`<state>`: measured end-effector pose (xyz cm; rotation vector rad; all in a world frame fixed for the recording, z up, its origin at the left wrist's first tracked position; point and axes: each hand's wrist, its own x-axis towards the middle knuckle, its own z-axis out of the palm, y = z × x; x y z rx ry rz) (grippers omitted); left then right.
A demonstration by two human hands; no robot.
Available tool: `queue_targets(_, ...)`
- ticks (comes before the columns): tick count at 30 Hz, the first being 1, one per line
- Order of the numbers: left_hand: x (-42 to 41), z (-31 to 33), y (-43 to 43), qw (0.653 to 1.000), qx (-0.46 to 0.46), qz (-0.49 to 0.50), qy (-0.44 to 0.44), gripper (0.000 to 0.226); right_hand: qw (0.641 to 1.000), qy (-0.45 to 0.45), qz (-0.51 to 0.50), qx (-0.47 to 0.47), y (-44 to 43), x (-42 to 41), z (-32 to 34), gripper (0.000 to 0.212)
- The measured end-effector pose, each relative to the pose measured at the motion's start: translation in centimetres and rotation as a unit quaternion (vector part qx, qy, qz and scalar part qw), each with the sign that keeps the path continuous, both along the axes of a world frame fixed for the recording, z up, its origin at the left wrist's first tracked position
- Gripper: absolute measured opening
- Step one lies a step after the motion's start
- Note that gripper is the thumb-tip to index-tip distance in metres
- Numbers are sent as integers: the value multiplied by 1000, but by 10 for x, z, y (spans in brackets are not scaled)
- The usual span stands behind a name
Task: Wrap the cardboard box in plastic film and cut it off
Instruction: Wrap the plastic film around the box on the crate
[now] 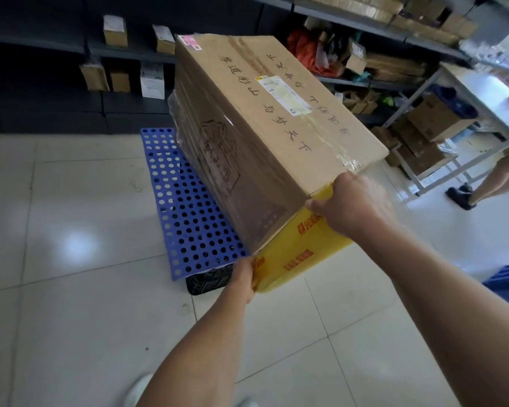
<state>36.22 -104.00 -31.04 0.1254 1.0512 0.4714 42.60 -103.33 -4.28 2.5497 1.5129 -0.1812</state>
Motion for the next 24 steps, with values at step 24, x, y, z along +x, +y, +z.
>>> queue_targets(24,41,-26,-22,990,-26,101,92,28,990,55,121,56,-4,44,-31,35)
